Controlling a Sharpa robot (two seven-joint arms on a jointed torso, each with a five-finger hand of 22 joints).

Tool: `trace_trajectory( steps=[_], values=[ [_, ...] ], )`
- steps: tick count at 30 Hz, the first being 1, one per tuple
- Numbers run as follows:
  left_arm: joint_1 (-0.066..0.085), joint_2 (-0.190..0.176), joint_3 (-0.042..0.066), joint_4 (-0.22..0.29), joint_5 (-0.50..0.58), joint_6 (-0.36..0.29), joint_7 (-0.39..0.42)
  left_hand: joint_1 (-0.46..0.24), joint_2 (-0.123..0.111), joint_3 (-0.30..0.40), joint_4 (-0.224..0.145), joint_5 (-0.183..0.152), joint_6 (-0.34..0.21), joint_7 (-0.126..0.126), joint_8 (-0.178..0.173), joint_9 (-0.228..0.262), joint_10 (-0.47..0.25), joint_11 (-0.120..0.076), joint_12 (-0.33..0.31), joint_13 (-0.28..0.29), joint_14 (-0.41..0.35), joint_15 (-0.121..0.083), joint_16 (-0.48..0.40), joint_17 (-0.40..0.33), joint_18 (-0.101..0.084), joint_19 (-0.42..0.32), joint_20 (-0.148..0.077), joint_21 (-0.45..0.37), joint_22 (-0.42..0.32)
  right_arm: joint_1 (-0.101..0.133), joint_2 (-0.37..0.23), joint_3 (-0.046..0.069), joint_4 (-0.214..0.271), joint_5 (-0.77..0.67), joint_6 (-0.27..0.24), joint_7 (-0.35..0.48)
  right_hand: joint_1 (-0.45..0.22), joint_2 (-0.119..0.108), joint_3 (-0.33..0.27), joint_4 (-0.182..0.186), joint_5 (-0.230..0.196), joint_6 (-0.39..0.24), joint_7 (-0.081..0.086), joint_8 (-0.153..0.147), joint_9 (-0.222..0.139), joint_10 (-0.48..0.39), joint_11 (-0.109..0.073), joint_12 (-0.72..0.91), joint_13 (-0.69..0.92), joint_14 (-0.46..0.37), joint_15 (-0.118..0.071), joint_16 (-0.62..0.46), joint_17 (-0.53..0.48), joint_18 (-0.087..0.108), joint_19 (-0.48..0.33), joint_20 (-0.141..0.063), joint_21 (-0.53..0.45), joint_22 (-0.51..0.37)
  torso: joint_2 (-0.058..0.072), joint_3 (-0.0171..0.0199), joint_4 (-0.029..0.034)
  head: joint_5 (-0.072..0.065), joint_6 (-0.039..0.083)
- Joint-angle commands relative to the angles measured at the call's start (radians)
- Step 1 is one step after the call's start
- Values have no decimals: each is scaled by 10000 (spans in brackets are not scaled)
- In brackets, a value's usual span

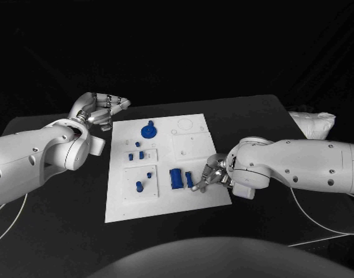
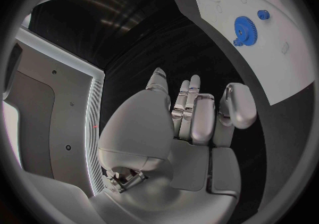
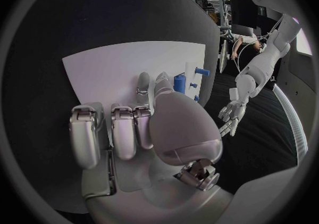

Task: Assemble the parts on the task board

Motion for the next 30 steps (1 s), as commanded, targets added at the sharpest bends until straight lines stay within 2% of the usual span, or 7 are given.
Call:
trace_trajectory(
  steps=[1,7,15,24,30],
  values=[
    [6,19,7,18,-22,121,71,13,92,-84,13,44,-6,-46,48,14,-38,-18,-18,10,-102,-3,-68,-21,103,-51,3,-69,1564,-11,-16,-4,44,-176,-226,162,229,103,0,-97,-28,-55,-39,35,26,1082,-79,-38,2574,1021,-71,41,2633,-141,1047,-93,45,2631,2,-2,0,12,1],
    [6,12,7,23,-22,120,71,21,99,-87,13,45,-7,-46,49,14,-40,-18,-19,10,-103,-3,-70,-25,103,-51,3,-72,1564,-11,-78,-3,166,-297,-516,367,354,27,12,-233,-24,-33,-55,51,90,1082,-98,-38,2574,1021,-83,41,2633,-141,1047,-104,45,2631,4,3,-3,26,1],
    [6,9,7,24,-22,124,71,21,99,-87,13,45,-7,-46,49,14,-40,-18,-19,10,-103,-3,-70,-25,103,-51,3,-72,1564,-10,-133,-3,252,-148,-513,431,271,-60,-63,-218,-25,-31,-44,46,124,1082,-91,-38,2574,1021,-82,41,2633,-141,1047,-108,45,2631,4,-2,-3,21,1],
    [6,9,7,19,-22,135,76,21,99,-87,13,45,-7,-46,49,14,-40,-18,-19,10,-103,-3,-70,-25,103,-51,3,-72,1564,-10,-193,-3,306,-124,-511,472,282,-311,-182,-324,-28,-25,-50,33,183,1082,-95,-38,2574,1021,-84,41,2633,-141,1047,-111,45,2631,0,-3,-7,4,1],
    [6,9,7,17,-22,141,77,21,99,-87,13,45,-7,-46,49,14,-40,-18,-19,10,-103,-3,-70,-25,103,-51,3,-72,1564,-11,-157,-3,212,-152,-623,542,188,-304,-220,-279,-28,-6,-40,26,207,1082,-89,-38,2574,1021,-82,41,2633,-141,1047,-112,45,2631,-7,-1,-4,-10,1]
  ],
)
